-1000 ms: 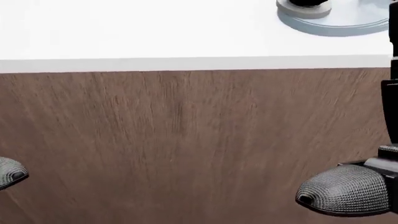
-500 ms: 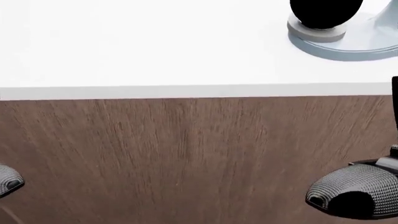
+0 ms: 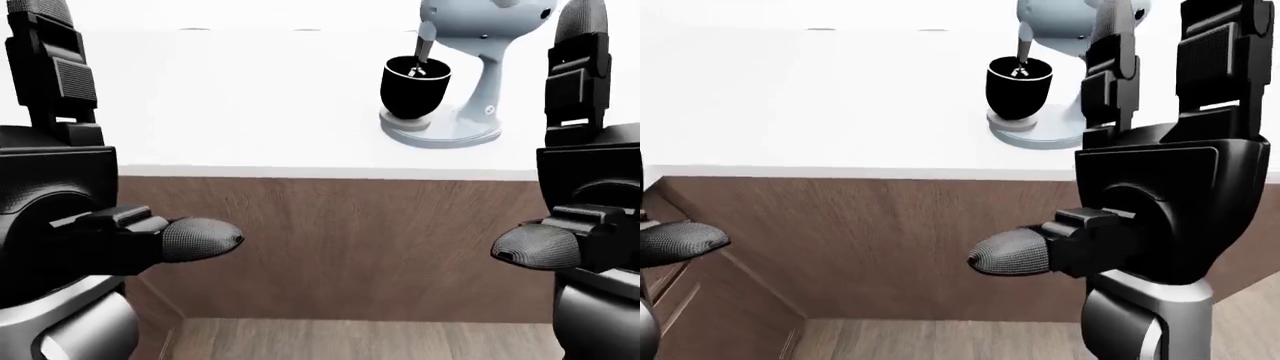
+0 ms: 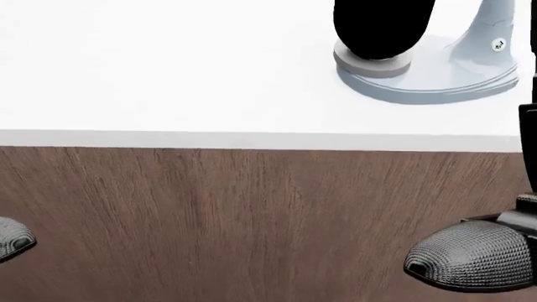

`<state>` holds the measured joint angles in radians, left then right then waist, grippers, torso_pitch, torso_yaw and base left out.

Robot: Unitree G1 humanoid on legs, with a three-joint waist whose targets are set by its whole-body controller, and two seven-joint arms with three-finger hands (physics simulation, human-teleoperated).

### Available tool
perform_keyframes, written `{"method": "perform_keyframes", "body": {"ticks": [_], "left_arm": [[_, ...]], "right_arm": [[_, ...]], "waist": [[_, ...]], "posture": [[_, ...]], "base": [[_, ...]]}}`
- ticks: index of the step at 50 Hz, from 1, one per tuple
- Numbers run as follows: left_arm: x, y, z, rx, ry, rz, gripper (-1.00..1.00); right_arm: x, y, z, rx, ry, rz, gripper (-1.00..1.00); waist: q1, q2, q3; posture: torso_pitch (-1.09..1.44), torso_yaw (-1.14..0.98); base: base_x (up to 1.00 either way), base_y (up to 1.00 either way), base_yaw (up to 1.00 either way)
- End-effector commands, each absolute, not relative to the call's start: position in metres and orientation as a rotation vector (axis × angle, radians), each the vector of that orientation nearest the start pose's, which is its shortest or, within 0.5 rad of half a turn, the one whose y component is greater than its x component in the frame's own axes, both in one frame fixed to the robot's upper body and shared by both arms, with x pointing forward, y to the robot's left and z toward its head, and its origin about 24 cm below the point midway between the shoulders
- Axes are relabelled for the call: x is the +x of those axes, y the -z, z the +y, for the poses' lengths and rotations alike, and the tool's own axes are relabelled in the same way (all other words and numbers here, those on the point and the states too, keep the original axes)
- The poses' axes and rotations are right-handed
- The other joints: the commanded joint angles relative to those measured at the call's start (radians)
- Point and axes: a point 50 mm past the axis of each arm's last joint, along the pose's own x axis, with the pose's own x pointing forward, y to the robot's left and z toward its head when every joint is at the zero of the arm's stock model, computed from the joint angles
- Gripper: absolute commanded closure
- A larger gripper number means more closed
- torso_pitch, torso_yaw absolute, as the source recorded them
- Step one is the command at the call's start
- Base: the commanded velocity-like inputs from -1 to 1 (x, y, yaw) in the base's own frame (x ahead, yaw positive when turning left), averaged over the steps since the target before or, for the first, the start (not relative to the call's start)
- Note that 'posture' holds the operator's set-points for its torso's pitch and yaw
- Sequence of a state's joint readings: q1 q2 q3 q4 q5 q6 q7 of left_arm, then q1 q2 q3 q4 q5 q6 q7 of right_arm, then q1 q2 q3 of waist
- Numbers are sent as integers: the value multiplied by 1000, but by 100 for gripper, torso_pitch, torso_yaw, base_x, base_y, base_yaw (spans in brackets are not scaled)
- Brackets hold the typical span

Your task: Open the stand mixer head.

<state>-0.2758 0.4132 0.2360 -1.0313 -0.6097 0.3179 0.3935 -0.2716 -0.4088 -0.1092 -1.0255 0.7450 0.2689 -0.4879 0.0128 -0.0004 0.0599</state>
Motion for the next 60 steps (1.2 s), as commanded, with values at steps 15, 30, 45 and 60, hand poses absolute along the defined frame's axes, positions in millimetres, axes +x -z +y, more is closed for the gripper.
{"method": "perform_keyframes", "body": {"ticks": [15, 30, 45, 60], "left_arm": [[163, -290, 176, -168, 32, -977, -98], [163, -290, 176, -168, 33, -976, -98], [163, -289, 176, -171, 35, -974, -98], [163, -290, 176, -169, 34, -976, -98]], "right_arm": [[166, -283, -159, 347, -154, -883, -100], [165, -283, -159, 335, -152, -901, -100], [166, -282, -159, 306, -129, -912, -100], [166, -281, -158, 293, -128, -912, -100]], "waist": [[-9, 67, 15], [-15, 12, -19], [4, -27, 6], [2, -38, -4]], "posture": [[0, 0], [0, 0], [0, 0], [0, 0]], "base": [[0, -30, 0], [0, -7, 0], [48, -1, 0], [19, 0, 0]]}}
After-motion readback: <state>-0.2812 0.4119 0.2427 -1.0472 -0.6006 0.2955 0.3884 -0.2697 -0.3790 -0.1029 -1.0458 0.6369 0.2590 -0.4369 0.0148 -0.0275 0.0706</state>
